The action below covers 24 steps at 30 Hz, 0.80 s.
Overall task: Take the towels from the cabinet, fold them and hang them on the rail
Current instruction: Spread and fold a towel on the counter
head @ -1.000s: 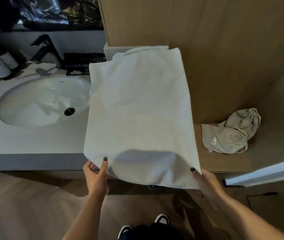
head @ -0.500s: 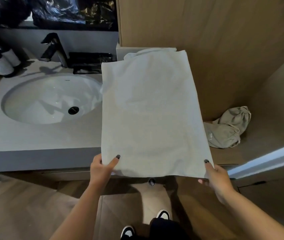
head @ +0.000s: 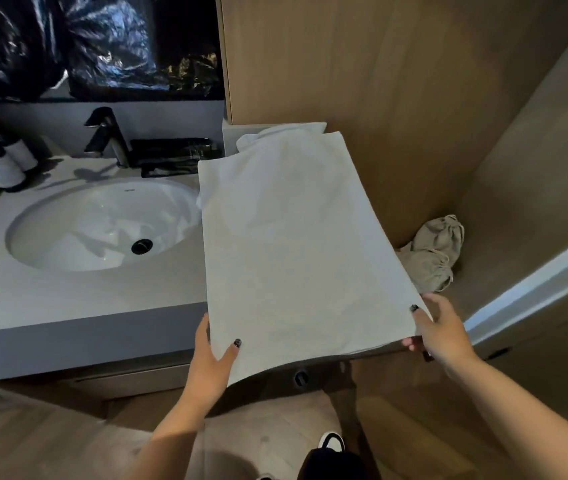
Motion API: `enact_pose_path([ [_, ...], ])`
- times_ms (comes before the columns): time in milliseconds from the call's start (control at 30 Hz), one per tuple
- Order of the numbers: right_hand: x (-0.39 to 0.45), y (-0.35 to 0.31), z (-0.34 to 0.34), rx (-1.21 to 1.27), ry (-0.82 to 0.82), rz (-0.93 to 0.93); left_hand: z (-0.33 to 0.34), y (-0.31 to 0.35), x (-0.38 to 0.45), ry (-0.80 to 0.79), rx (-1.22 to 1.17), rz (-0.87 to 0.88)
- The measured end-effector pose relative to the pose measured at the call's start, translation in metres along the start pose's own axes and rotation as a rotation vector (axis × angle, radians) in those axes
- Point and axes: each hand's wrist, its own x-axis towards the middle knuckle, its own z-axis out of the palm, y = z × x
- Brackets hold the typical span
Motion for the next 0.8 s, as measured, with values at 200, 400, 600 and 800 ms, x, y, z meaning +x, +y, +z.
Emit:
enact_pose_path([
  [200, -0.01, 0.004, -0.016, -0.09, -0.235, -0.093, -0.032, 0.011, -0.018, -0.158, 0.174, 0.012],
  [400, -0.019, 0.004, -0.031, 0.043, -0.366, -0.056, -0.071, 0.033, -0.038, -0.252, -0.024, -0.164],
  [600, -0.025, -0.01, -0.037, -0.092, -0.392, -0.22, -0.085, 0.052, -0.058, -0.31, 0.211, 0.007],
  [800, -0.028, -0.035, -0.033, -0.046, -0.11, -0.501, -0.095, 0.065, -0.051, -0.022, 0.309, 0.321],
])
